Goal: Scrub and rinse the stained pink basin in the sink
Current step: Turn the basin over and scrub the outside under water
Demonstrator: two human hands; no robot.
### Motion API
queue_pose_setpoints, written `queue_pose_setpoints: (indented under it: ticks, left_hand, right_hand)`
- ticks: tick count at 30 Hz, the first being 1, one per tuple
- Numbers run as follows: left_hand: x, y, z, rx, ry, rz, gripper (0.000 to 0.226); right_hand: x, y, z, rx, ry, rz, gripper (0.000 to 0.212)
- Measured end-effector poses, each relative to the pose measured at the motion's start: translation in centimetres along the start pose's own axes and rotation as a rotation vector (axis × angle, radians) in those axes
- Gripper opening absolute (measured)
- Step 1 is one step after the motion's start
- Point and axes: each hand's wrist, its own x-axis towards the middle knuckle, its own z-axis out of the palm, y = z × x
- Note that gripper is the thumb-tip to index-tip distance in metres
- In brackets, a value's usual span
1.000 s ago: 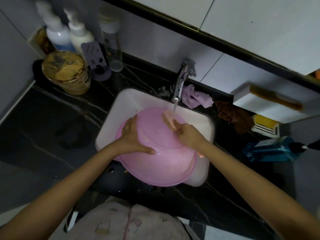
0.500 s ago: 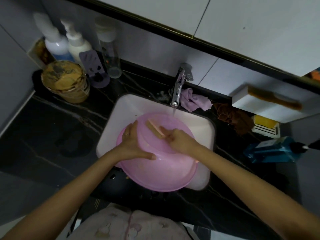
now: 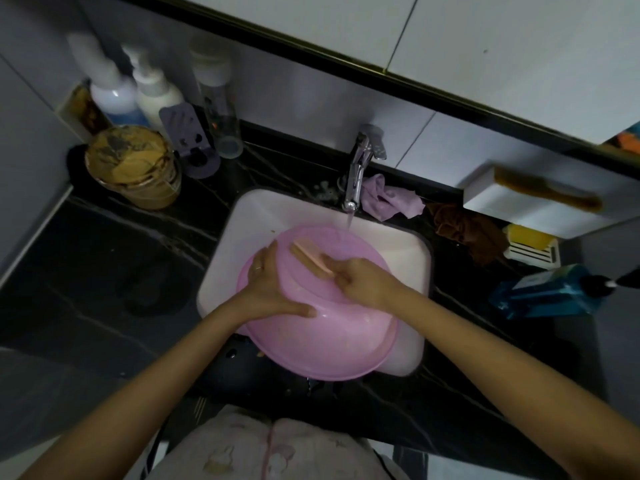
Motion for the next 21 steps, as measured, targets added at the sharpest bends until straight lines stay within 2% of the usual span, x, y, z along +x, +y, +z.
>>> queue_pose_setpoints:
  ticks: [2,5,7,10,12,14,16,18,21]
  left_hand:
    - [0.0,-0.1,0.0,0.002,0.001,0.014,0.165]
    - [0.2,-0.4,0.0,0.017,-0.007,0.004,0.164]
    - [0.2,-0.5,0.0,0.027,-0.004,-0.006,0.164]
    - [-0.1,-0.3,0.1,0.024,-0.004,-0.018,0.167]
    - [-0.2,-0.3,0.1,0.057,-0.022,-0.029,0.169]
    - [-0.1,-0.4,-0.1,0.134,-0.012,-0.039,0.157]
    - [0.4,-0.2,-0.8,0.123,0.05,-0.07,0.138]
    - [1.8,0.1,-1.8,0.091,0.135,-0.058,0.123]
    - [5.4,1.8,-3.3,0.189,0.092,0.065,0.106]
  right_hand:
    - [-1.4,2.8,-0.7,-0.008,-0.006,0.082,0.052]
    - [0.1,5.2,-2.1,-0.075,0.085,0.308,0.05]
    - [1.6,3.2,-1.9,-0.011,0.115,0.252,0.049]
    - [1.1,-0.1,-0.3,0.067,0.044,0.087,0.046]
    - [-1.1,0.1,-0.3,0.092,-0.039,0.021,0.049]
    - [-3.3,2.4,-0.8,0.198,-0.062,0.037,0.047]
    - [-5.6,4.7,-0.9,0.351,0.038,0.152,0.048]
    - [-7.2,6.0,-0.4,0.473,0.25,0.292,0.048]
    - [-7.4,5.7,0.7,0.624,0.45,0.478,0.039]
